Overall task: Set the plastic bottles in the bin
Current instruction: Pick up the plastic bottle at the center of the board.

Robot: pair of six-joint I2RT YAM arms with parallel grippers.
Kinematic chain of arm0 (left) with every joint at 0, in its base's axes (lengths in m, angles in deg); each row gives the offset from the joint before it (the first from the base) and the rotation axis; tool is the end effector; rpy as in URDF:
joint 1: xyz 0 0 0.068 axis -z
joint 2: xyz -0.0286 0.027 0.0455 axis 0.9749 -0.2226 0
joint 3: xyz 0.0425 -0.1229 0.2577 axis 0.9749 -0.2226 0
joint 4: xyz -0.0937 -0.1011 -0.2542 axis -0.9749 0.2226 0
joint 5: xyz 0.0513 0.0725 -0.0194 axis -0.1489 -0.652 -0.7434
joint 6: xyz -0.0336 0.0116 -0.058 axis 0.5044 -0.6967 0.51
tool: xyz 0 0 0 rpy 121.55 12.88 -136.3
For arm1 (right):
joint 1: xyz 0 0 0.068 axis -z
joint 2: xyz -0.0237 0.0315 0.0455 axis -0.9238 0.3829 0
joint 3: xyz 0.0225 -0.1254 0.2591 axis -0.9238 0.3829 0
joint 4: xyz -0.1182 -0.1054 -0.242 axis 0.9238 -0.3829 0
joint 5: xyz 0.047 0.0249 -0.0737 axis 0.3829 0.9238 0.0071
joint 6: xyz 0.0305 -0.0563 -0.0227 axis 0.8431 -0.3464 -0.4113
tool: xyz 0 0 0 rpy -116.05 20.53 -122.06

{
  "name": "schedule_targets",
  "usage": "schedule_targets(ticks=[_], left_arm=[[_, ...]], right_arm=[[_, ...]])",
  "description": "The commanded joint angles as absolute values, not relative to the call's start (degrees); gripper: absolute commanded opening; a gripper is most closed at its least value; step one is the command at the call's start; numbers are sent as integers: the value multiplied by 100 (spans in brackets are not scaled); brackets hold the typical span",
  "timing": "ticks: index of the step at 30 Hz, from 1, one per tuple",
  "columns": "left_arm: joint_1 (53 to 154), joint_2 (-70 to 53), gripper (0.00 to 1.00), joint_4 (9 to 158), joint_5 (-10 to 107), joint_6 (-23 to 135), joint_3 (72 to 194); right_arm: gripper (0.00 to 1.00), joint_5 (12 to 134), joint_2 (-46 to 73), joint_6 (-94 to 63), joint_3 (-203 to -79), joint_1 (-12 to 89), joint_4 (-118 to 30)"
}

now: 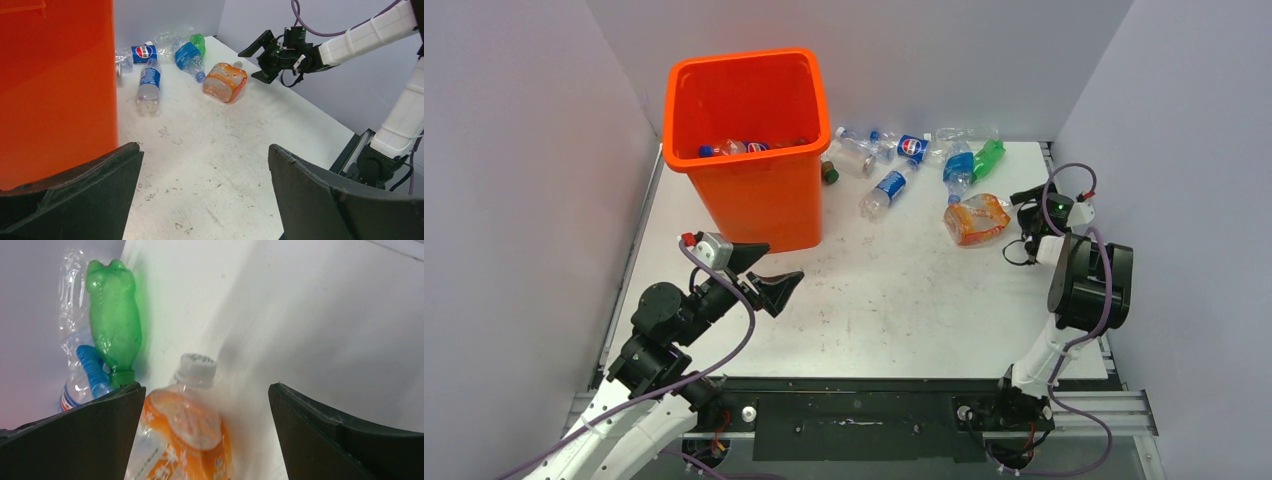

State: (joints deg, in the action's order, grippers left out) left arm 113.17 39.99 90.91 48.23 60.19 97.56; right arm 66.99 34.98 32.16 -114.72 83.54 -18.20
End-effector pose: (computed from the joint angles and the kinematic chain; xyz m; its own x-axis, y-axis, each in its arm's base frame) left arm 0.1227 -0.0985 0.3573 -0.1209 -0.2374 -0.9639 0.6863 0.6815 -0.2540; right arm 0.3913 -0.1113 0.1434 -0.0542 0.8609 -0.5059 0.5174 0.4575 0.7231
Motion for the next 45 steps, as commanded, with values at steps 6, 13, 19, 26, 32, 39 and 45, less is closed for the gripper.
schedule_targets(ticks=[6, 13, 19, 26, 32, 39, 45], left_arm=[[11322, 3827, 96, 9035, 4840, 5921, 9875], [11291, 3773, 96, 9061, 4828, 5903, 9874], [11273, 3806, 96, 9045, 4836, 5935, 9874], [11313, 3798, 96, 9070, 4766, 5921, 9864], [11317, 3815, 96, 9062, 4753, 5894, 9864], [11322, 3914, 96, 9022, 4638, 5894, 9832], [11335, 4322, 96, 8662, 4467, 5959, 9580]], right_arm=[[100, 7467, 4767, 3767, -12252, 8486, -953], [87, 7585, 5041, 3994, -12175, 8407, -718], [84, 7618, 4913, 4272, -11676, 8256, -496], [38, 7554, 4895, 4315, -11564, 8237, -445], [6, 7427, 4185, 4222, -11016, 8300, 271], [5, 6726, 2425, 4079, -10246, 7771, 410], [5, 5972, 19, 3687, -9271, 6549, -65]])
